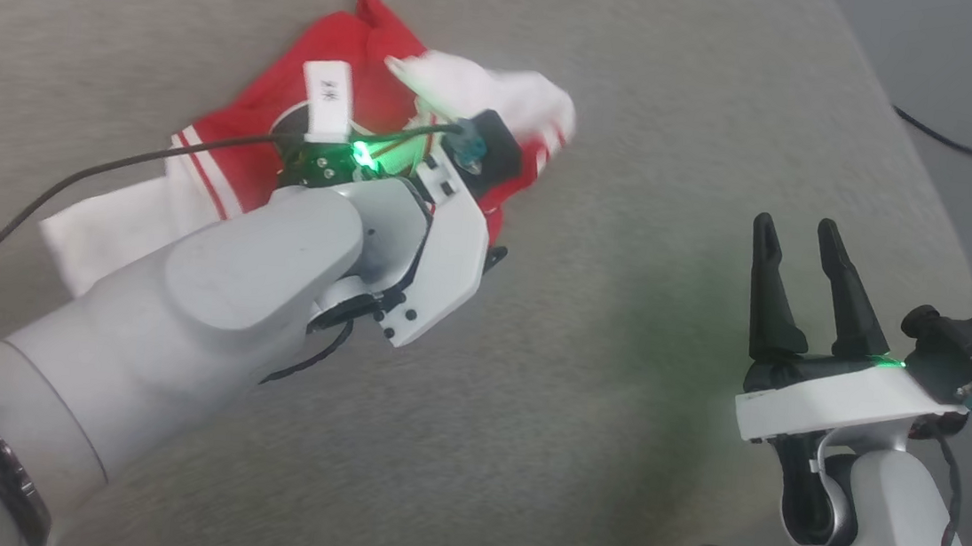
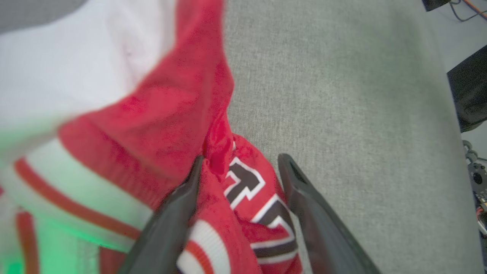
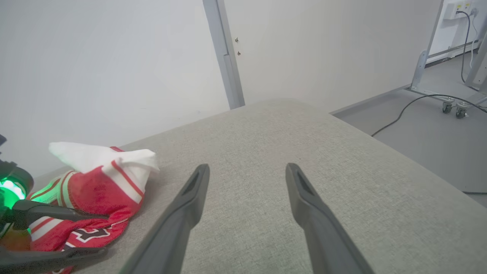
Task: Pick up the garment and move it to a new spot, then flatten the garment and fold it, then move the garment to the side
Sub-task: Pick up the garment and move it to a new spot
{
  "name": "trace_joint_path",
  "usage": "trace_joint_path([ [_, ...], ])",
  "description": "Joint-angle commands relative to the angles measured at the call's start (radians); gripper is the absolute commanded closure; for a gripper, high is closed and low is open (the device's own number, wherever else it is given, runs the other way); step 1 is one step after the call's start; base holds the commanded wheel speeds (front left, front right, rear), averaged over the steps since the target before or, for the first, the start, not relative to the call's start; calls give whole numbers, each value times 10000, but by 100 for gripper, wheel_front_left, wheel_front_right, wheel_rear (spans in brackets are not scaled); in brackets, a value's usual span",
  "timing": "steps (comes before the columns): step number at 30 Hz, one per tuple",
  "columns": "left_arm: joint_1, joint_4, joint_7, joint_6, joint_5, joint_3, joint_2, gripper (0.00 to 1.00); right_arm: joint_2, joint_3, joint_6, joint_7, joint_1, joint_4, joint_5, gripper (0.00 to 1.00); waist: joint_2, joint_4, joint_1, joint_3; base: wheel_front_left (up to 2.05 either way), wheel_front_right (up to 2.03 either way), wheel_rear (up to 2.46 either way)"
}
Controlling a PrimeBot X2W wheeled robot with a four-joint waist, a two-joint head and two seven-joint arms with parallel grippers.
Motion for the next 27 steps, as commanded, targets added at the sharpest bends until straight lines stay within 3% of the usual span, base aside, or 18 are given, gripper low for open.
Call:
trace_joint_path([
  [1, 9, 87, -457, 58, -189, -22, -6, 0, 25, -54, 2, -26, 53, -74, -221, 0, 0, 633, 0, -546, 0, 0, 0],
  [8, 526, -164, -2439, 57, -1342, -12, -394, 0, -379, -156, 2, -26, 325, -168, -890, 0, 0, 1987, 0, -1434, 0, 0, 0],
  [19, 2895, 1182, -5666, 255, -2347, 774, -191, 0, -1245, -296, 2, -26, 1012, 46, -1237, 0, 0, 3439, 0, -2329, 0, 0, 0],
  [24, 4371, 1747, -6672, 435, -2790, 1654, -196, 0, -1656, -723, 2, -26, 1510, 143, -1377, 0, 0, 4260, 0, -2648, 0, 0, 0],
  [27, 5089, 1591, -6734, 566, -2623, 2775, -160, 0, -1865, -980, 2, -26, 1853, 113, -1404, 0, 0, 4759, 0, -2774, 0, 0, 0],
])
